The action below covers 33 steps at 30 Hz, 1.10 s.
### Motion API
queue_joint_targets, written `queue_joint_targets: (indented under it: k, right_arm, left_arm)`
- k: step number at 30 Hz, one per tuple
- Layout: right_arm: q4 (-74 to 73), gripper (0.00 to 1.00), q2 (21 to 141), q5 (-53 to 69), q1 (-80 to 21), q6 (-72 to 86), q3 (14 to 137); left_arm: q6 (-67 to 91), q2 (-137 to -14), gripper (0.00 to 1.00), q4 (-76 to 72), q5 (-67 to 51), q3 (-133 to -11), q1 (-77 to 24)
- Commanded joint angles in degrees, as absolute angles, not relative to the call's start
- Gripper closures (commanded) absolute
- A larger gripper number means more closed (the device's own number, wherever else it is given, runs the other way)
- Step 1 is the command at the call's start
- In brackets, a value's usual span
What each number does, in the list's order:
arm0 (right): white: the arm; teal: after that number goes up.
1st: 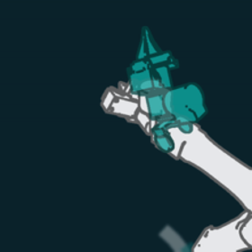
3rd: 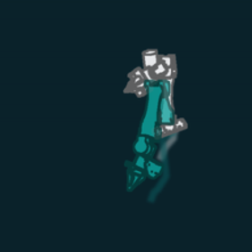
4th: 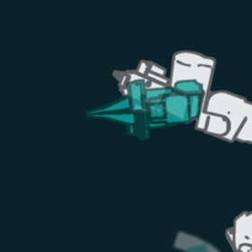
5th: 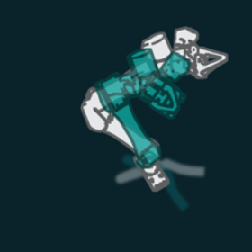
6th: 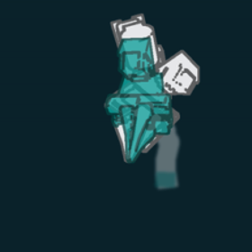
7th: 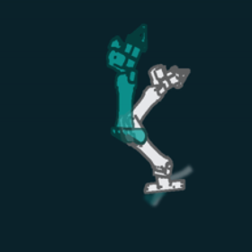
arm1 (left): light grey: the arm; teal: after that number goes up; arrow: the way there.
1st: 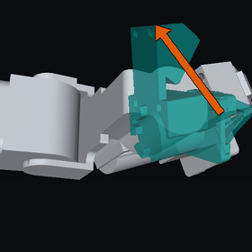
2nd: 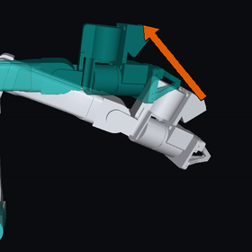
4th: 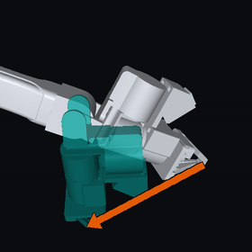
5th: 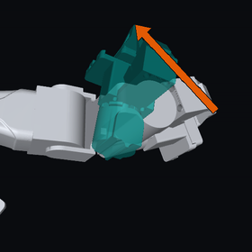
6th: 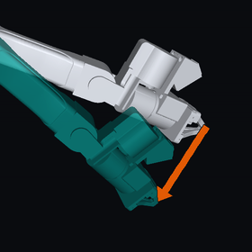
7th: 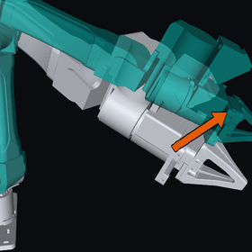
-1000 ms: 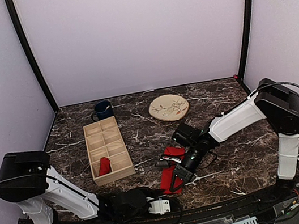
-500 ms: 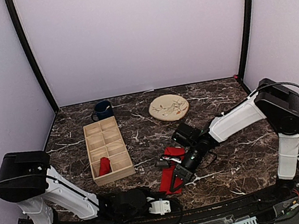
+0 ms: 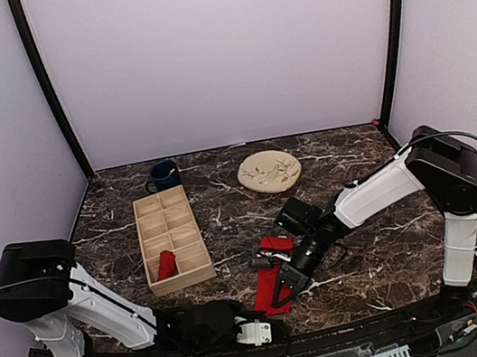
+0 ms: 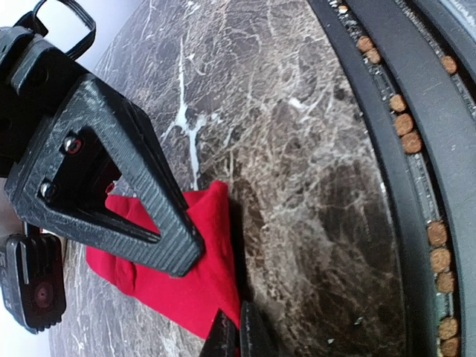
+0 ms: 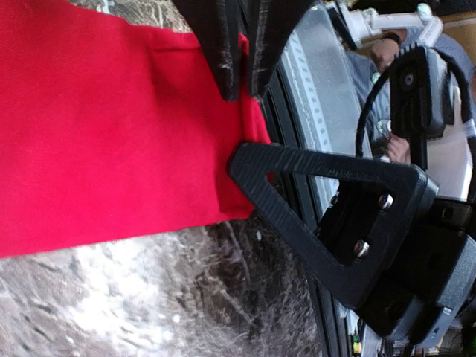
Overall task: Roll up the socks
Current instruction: Roll the sock at the center of the board.
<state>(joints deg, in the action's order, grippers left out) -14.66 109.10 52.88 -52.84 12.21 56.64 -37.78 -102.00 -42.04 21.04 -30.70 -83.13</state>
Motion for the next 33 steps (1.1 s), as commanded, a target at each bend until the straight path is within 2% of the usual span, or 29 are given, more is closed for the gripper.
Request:
queue_joint_targets:
  k: [1, 3, 4, 7, 24, 33]
  right_arm:
    - [-14.32, 0.87, 108.11, 51.97, -52.56, 11.78, 54.99]
    - [-14.51, 0.77, 107.51, 50.82, -52.56, 11.57, 54.25]
    - [-14.87, 0.66, 105.77, 48.08, -52.56, 11.15, 52.9]
    - [-14.29, 0.62, 104.07, 45.7, -52.56, 11.27, 51.71]
    - [-3.35, 0.56, 88.82, 23.48, -53.41, 15.51, 39.64]
    - [-1.11, 0.56, 83.52, 12.7, -59.67, 14.42, 36.03]
  left_arm:
    - [-34.89, -99.2, 1.0, -34.84, 16.57, -32.2, -82.54]
    - [-33.72, -98.61, 1.0, -32.33, 14.45, -33.07, -81.69]
    - [-32.18, -97.31, 1.0, -27.02, 10.4, -35.06, -79.92]
    - [-31.13, -96.35, 1.0, -22.15, 6.82, -37.2, -78.07]
    - [-27.52, -99.11, 1.0, -1.51, -12.37, -48.98, -71.81]
    - [-25.97, -102.8, 1.0, 4.92, -20.06, -53.7, -69.0]
